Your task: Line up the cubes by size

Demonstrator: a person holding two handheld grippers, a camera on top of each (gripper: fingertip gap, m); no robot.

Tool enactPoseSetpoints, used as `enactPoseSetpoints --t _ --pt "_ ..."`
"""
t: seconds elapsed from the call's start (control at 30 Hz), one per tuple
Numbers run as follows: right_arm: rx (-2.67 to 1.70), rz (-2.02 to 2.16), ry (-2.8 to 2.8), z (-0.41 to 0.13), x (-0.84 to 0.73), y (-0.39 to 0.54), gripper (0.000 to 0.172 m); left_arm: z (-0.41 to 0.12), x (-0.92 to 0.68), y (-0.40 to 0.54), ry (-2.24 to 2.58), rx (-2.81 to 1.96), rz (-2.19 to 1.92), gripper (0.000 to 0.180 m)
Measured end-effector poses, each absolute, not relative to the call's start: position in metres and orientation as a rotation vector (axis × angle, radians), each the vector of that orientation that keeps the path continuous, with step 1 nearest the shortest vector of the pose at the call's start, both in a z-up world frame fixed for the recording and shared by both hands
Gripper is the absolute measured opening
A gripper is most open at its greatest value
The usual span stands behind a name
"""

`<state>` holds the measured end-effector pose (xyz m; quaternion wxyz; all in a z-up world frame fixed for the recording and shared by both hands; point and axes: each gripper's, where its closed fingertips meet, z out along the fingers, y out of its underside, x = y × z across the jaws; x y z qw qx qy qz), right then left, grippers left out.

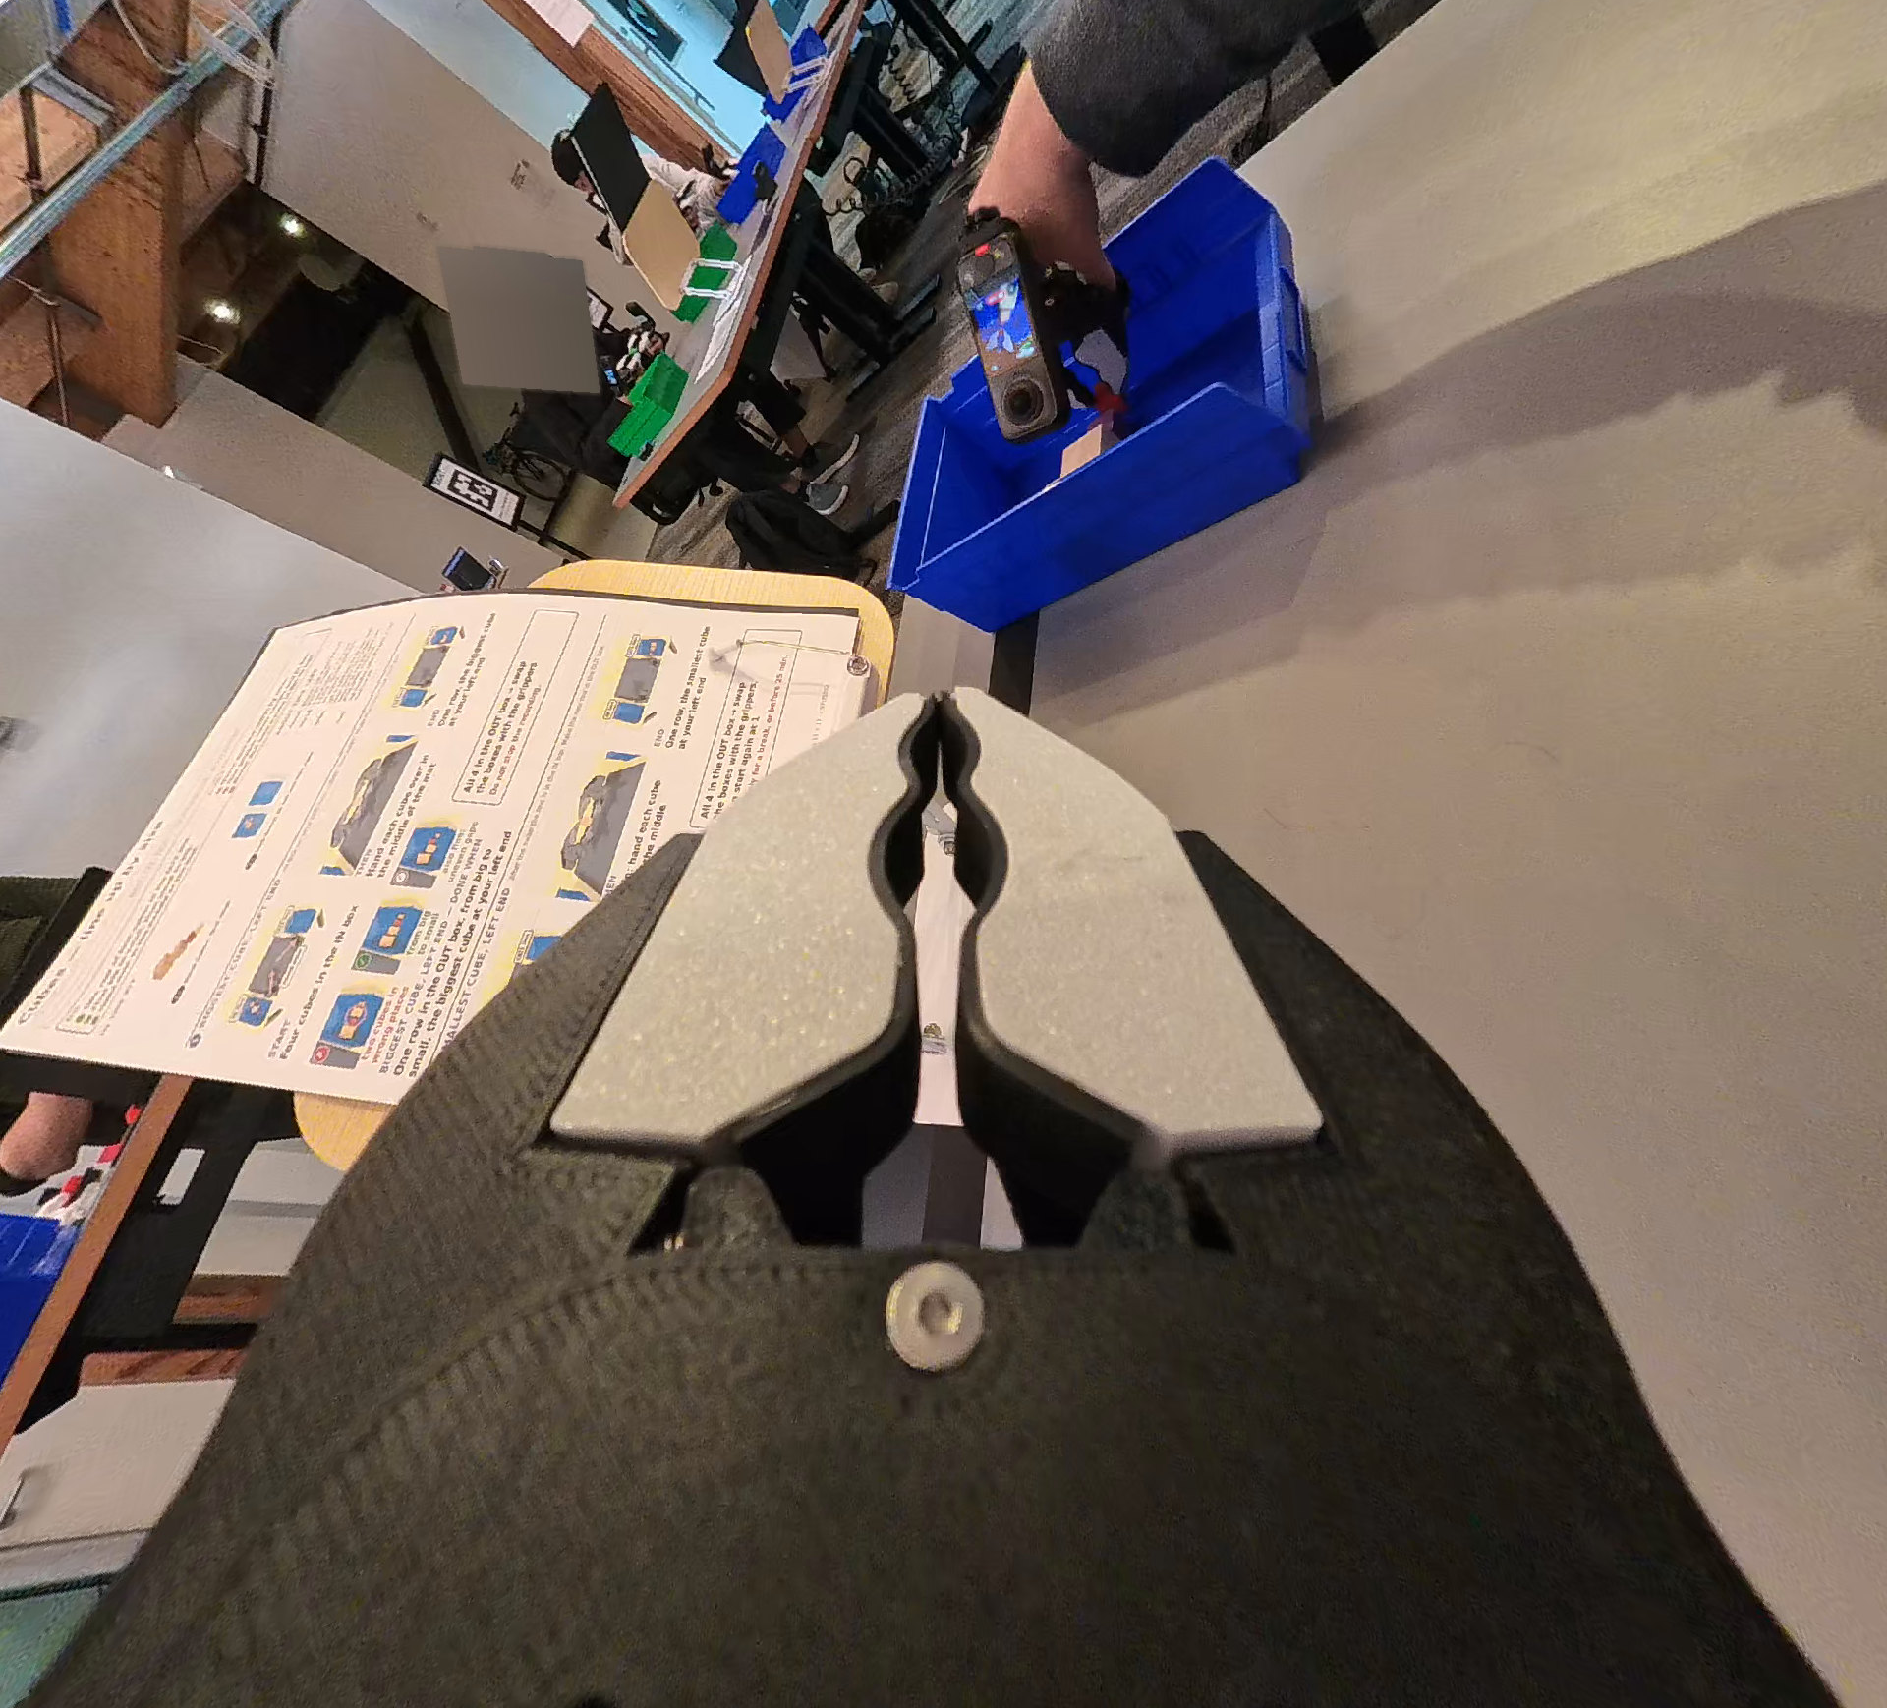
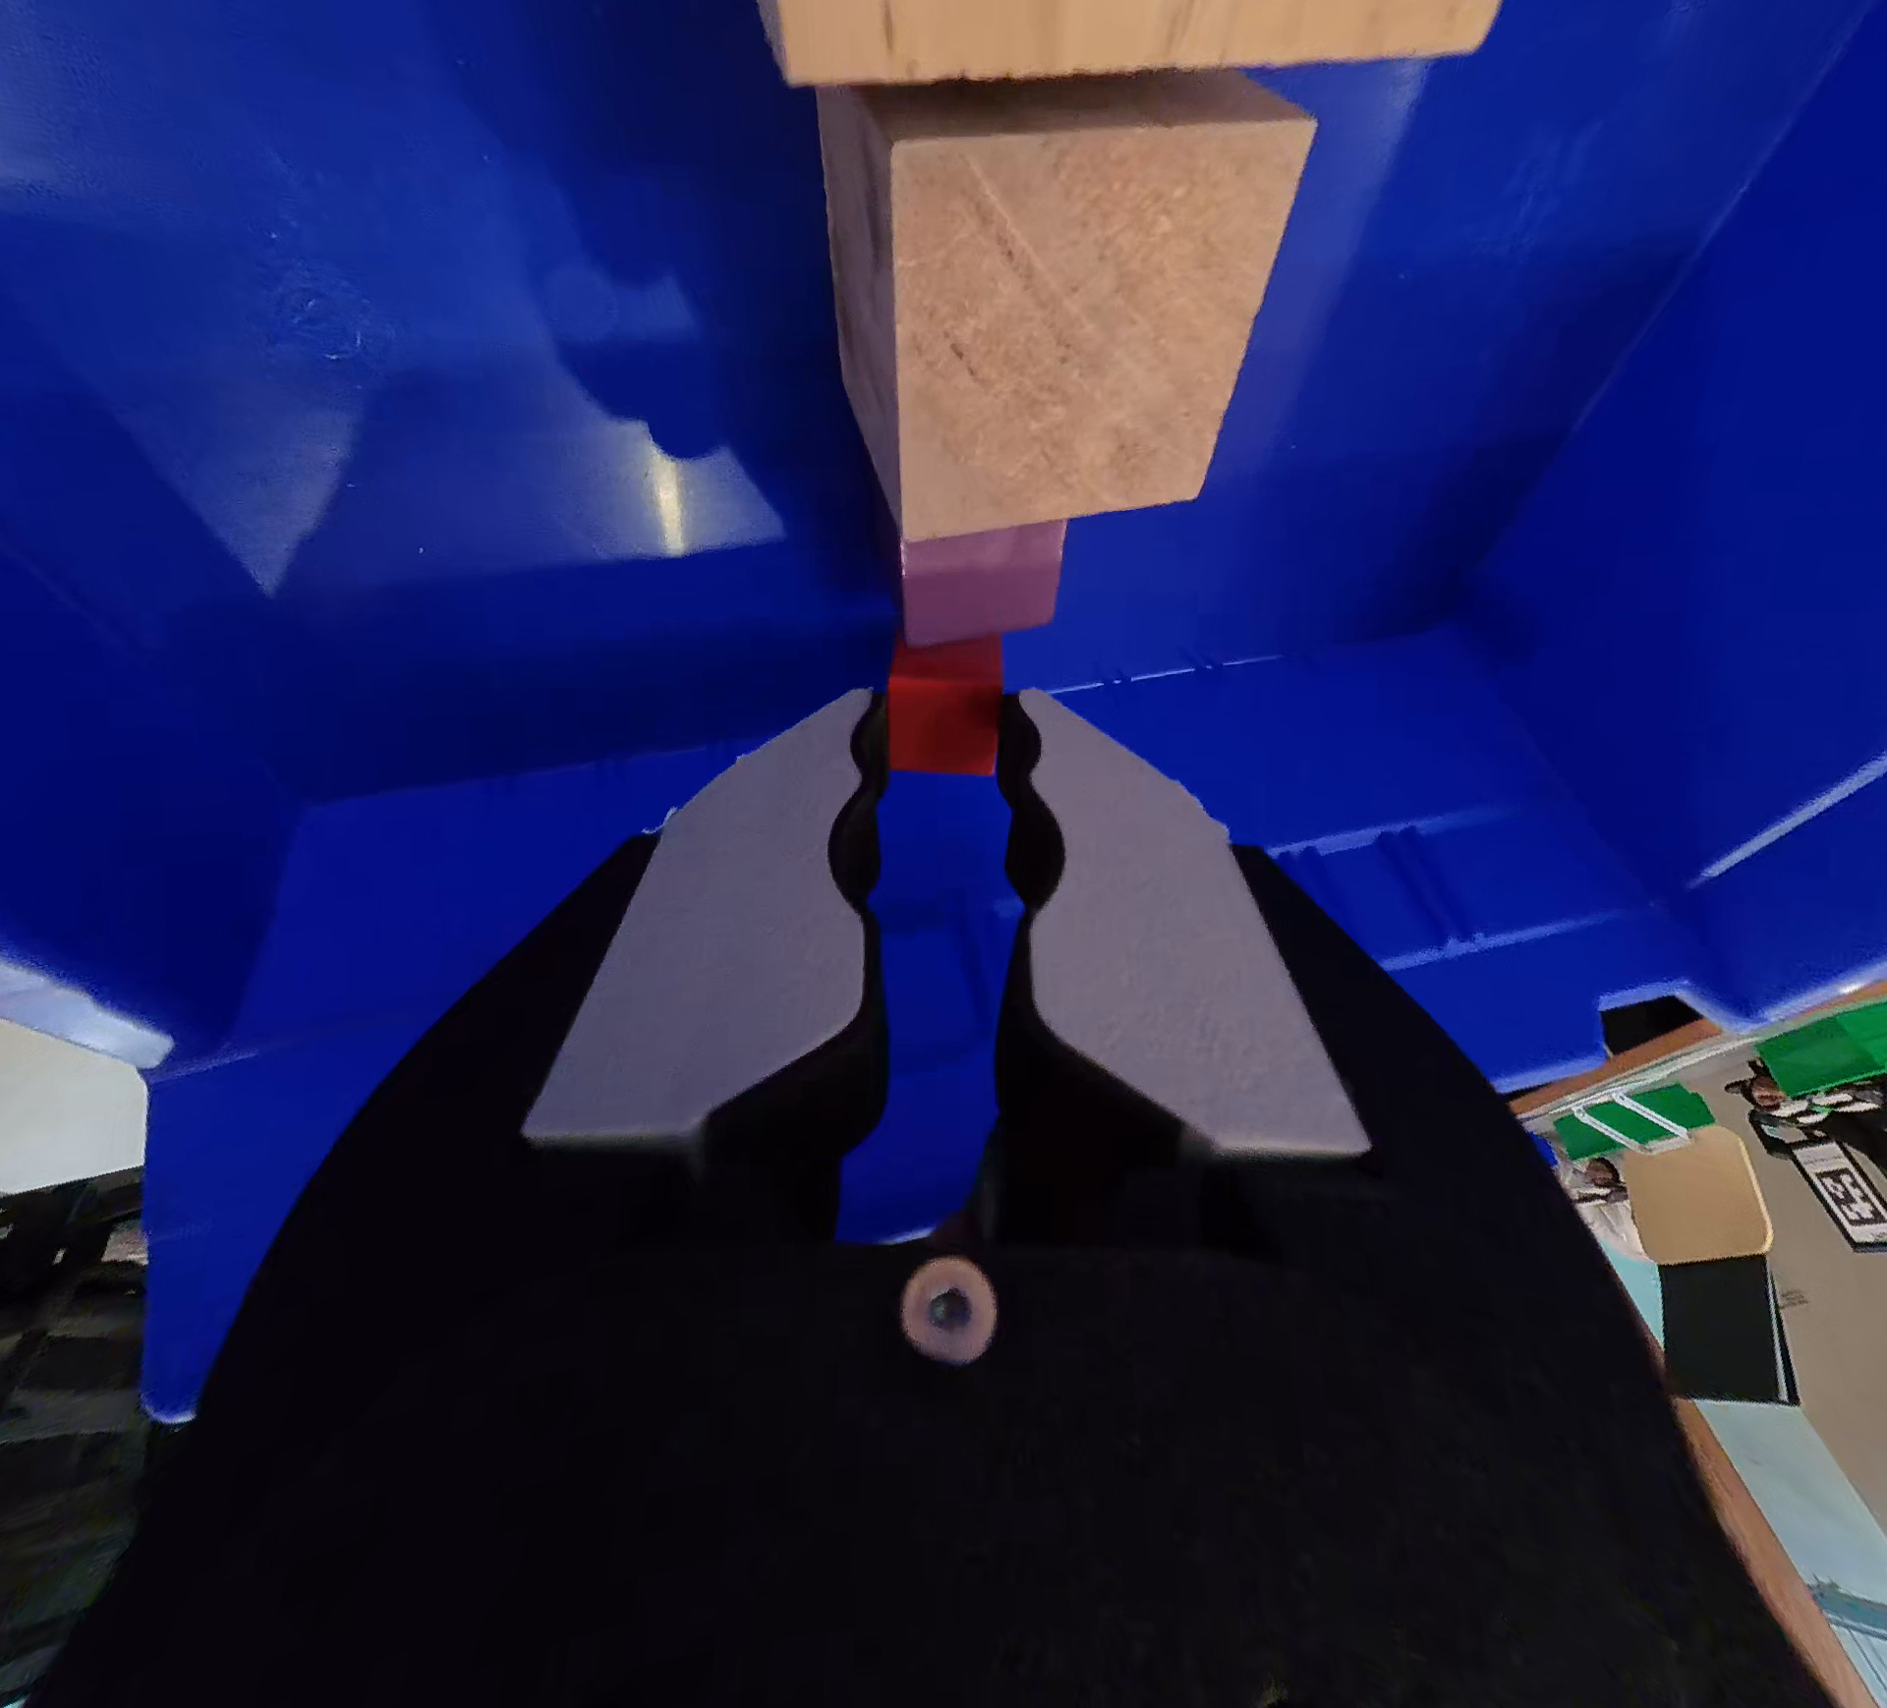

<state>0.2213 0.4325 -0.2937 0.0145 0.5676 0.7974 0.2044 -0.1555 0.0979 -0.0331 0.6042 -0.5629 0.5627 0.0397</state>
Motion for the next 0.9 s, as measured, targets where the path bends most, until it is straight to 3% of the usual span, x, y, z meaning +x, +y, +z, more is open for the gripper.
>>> enactPoseSetpoints --t 0.53,0.67,0.9 --pt "1.718 0.711 2.440 -0.298 0.226 0.441 0.020 -0.038 -0.152 0.099 1.323 -1.315 0.086 0.000" --pt "1.748 0.693 2.444 -0.298 0.224 0.441 0.029 -0.038 -0.152 0.099 1.327 -1.316 0.084 0.000" --pt "1.883 0.823 2.525 -0.248 0.213 0.439 0.033 -0.037 -0.149 0.099 1.330 -1.306 0.083 0.000"
